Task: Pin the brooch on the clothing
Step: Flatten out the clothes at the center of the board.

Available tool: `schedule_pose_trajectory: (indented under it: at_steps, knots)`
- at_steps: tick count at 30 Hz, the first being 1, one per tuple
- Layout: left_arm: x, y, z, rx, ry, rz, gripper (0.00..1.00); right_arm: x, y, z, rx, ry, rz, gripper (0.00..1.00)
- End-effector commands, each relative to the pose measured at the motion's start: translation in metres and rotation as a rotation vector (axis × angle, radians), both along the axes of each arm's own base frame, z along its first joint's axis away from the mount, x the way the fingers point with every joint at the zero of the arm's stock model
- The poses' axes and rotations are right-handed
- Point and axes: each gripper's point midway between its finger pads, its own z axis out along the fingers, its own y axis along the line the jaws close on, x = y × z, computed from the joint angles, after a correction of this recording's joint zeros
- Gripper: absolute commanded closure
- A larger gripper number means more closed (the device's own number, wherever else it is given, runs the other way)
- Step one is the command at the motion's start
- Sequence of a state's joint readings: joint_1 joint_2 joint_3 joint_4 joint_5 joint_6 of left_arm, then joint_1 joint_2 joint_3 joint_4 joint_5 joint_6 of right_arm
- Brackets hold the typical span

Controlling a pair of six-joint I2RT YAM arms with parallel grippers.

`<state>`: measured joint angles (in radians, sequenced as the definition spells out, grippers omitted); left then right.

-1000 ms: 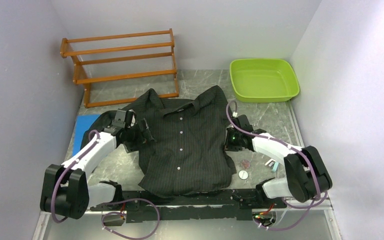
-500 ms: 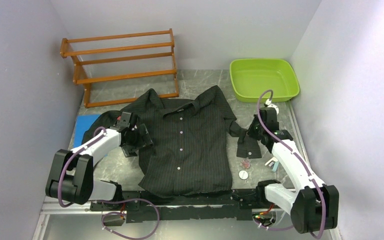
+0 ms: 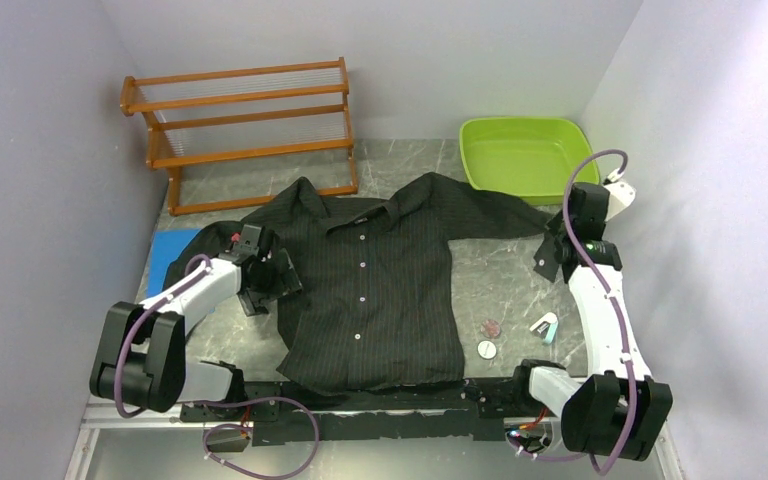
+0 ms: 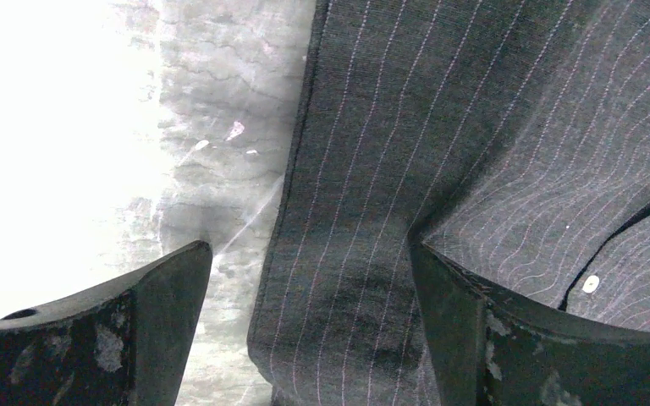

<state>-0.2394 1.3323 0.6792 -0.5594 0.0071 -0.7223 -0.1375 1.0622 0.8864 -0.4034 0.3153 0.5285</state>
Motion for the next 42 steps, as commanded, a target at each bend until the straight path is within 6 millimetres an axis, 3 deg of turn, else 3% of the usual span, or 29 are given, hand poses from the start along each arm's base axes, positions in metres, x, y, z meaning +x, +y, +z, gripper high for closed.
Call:
schedule_pose_trajectory:
  at_steps: [1,2,3,4,6,8,13,16,20,26,31,36,42]
  knots:
    - [-0.004,0.008,0.006,0.035,-0.016,0.007,0.06,0.011,-0.031,0.056,-0.069,-0.167,-0.134,0.77]
    - [-0.003,0.006,0.008,0.027,-0.026,0.0,0.06,0.012,-0.033,0.065,-0.072,-0.194,-0.143,0.6]
    - [-0.002,0.005,0.011,0.017,-0.036,-0.004,0.06,0.014,-0.031,0.073,-0.076,-0.221,-0.128,0.32]
    - [-0.001,0.004,0.016,0.011,-0.048,-0.01,0.06,0.019,-0.022,0.079,-0.068,-0.246,-0.069,0.16]
    - [0.002,0.001,0.027,-0.004,-0.079,-0.024,0.05,0.025,-0.008,0.085,-0.06,-0.253,0.036,0.06]
    - [0.004,-0.001,0.043,-0.02,-0.115,-0.034,0.05,0.032,0.02,0.078,0.01,-0.233,0.187,0.04]
    - [0.001,-0.015,0.081,-0.108,-0.193,-0.081,0.05,0.027,0.1,0.024,0.246,-0.102,0.515,0.04]
    - [-0.011,-0.022,0.086,-0.16,-0.16,-0.086,0.05,0.004,0.146,-0.025,0.318,0.038,0.644,0.05]
    - [-0.037,-0.026,0.081,-0.204,-0.059,-0.054,0.07,-0.038,0.183,-0.077,0.367,0.209,0.719,0.13]
    - [-0.072,-0.059,0.078,-0.442,0.053,-0.069,0.1,-0.102,0.209,-0.128,0.476,0.4,0.757,0.27]
    - [-0.093,-0.051,0.071,-0.384,0.113,-0.006,0.08,-0.143,0.224,-0.152,0.463,0.54,0.767,0.29]
    - [-0.098,-0.056,0.061,-0.426,0.136,0.033,0.09,-0.165,0.228,-0.17,0.453,0.603,0.766,0.39]
    - [-0.115,-0.057,0.043,-0.418,0.22,0.049,0.21,-0.179,0.226,-0.186,0.395,0.679,0.777,0.55]
